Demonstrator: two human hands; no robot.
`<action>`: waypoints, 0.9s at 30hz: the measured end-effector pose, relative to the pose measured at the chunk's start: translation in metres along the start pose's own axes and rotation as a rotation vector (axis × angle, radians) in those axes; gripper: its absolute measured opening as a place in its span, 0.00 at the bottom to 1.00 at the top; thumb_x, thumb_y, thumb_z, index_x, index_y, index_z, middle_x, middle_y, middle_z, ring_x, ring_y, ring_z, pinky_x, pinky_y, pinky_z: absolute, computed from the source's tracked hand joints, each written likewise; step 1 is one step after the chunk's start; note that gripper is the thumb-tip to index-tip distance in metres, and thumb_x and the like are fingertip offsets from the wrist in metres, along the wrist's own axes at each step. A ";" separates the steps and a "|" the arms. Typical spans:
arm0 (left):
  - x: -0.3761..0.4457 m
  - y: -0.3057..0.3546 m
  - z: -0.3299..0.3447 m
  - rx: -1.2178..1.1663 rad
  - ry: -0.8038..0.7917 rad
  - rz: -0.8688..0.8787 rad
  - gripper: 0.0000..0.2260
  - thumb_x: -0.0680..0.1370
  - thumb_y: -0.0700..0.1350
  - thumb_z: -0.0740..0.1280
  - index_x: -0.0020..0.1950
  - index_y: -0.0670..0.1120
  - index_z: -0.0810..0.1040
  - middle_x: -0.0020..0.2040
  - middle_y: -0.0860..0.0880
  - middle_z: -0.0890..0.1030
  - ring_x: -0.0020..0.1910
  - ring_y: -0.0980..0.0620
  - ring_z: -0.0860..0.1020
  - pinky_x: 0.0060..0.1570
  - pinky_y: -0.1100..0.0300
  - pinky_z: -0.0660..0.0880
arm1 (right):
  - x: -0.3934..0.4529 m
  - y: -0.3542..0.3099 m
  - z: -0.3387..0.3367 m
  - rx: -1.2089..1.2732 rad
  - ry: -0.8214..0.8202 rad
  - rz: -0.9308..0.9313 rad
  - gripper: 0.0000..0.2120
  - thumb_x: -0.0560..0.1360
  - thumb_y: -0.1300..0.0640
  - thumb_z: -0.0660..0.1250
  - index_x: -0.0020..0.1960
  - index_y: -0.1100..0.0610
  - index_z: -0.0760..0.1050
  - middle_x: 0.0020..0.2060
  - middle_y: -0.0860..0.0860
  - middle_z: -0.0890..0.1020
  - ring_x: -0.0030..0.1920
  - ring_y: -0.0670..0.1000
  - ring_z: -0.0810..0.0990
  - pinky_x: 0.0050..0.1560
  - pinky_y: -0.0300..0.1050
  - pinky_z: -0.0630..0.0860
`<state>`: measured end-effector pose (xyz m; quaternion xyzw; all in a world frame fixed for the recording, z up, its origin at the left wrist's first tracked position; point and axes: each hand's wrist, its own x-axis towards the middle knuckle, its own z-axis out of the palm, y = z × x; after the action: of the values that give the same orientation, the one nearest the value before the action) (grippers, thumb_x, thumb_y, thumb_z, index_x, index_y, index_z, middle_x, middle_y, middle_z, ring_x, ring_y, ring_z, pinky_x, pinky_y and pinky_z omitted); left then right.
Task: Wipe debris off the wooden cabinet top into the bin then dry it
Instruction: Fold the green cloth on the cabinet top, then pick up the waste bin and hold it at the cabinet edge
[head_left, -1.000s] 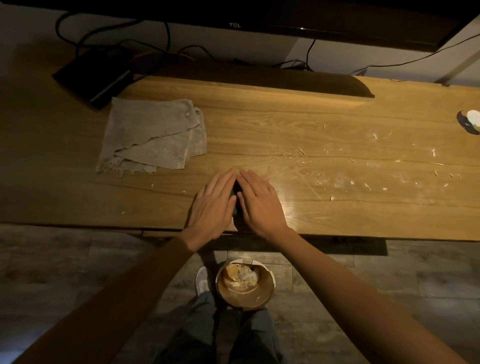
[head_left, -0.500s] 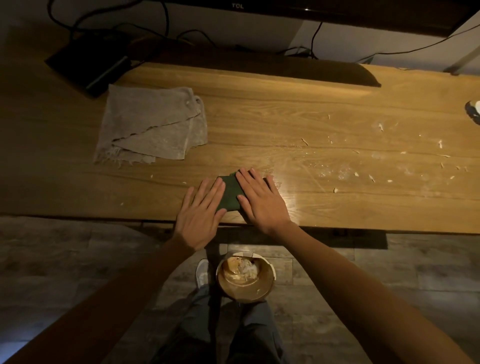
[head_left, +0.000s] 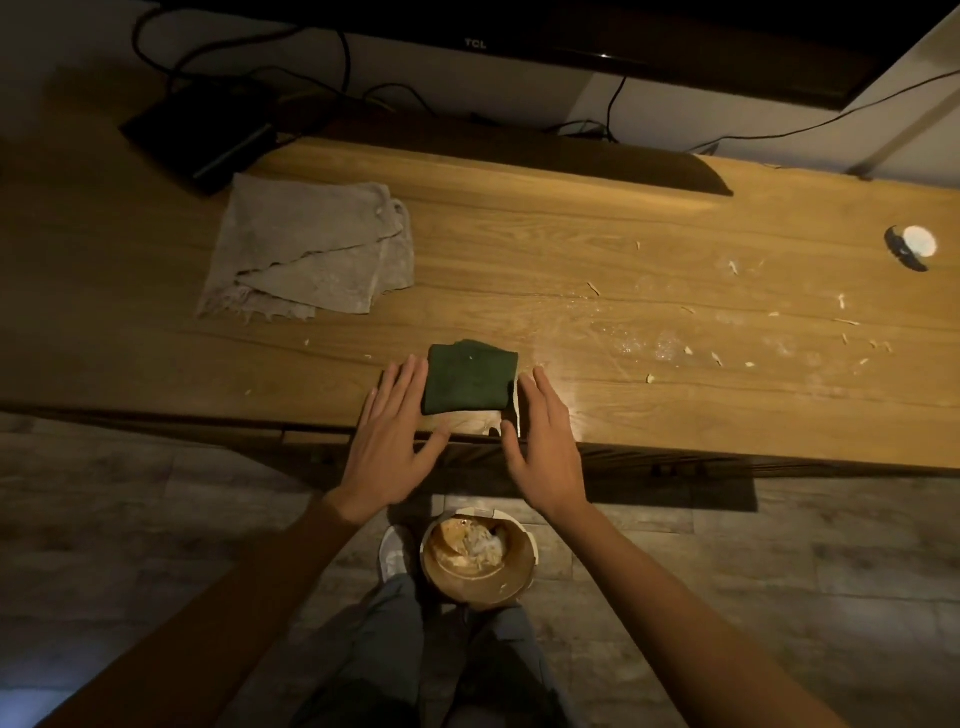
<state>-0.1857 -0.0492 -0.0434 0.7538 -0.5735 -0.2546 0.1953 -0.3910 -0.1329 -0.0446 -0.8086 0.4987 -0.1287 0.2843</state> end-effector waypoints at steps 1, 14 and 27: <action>-0.007 -0.003 0.004 0.006 0.004 0.002 0.36 0.81 0.61 0.57 0.83 0.52 0.43 0.83 0.52 0.45 0.82 0.52 0.41 0.77 0.47 0.44 | -0.011 0.003 0.000 0.000 0.000 -0.018 0.29 0.83 0.53 0.62 0.81 0.53 0.57 0.81 0.52 0.60 0.81 0.50 0.58 0.78 0.45 0.59; -0.150 -0.017 0.126 0.161 -0.033 -0.200 0.35 0.80 0.63 0.58 0.83 0.51 0.53 0.83 0.46 0.52 0.82 0.42 0.46 0.76 0.39 0.55 | -0.105 0.121 0.029 -0.051 -0.387 -0.151 0.28 0.82 0.54 0.65 0.80 0.51 0.61 0.81 0.47 0.61 0.79 0.50 0.63 0.75 0.52 0.68; -0.228 -0.018 0.307 -0.480 0.021 -1.035 0.35 0.74 0.71 0.54 0.79 0.61 0.56 0.82 0.50 0.56 0.81 0.44 0.53 0.76 0.36 0.52 | -0.142 0.251 0.092 -0.325 -0.802 -0.103 0.33 0.82 0.52 0.65 0.83 0.52 0.56 0.82 0.51 0.59 0.79 0.54 0.62 0.77 0.51 0.62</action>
<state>-0.4073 0.1740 -0.2612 0.8735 -0.0537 -0.4326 0.2167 -0.5969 -0.0633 -0.2556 -0.8526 0.3219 0.2617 0.3179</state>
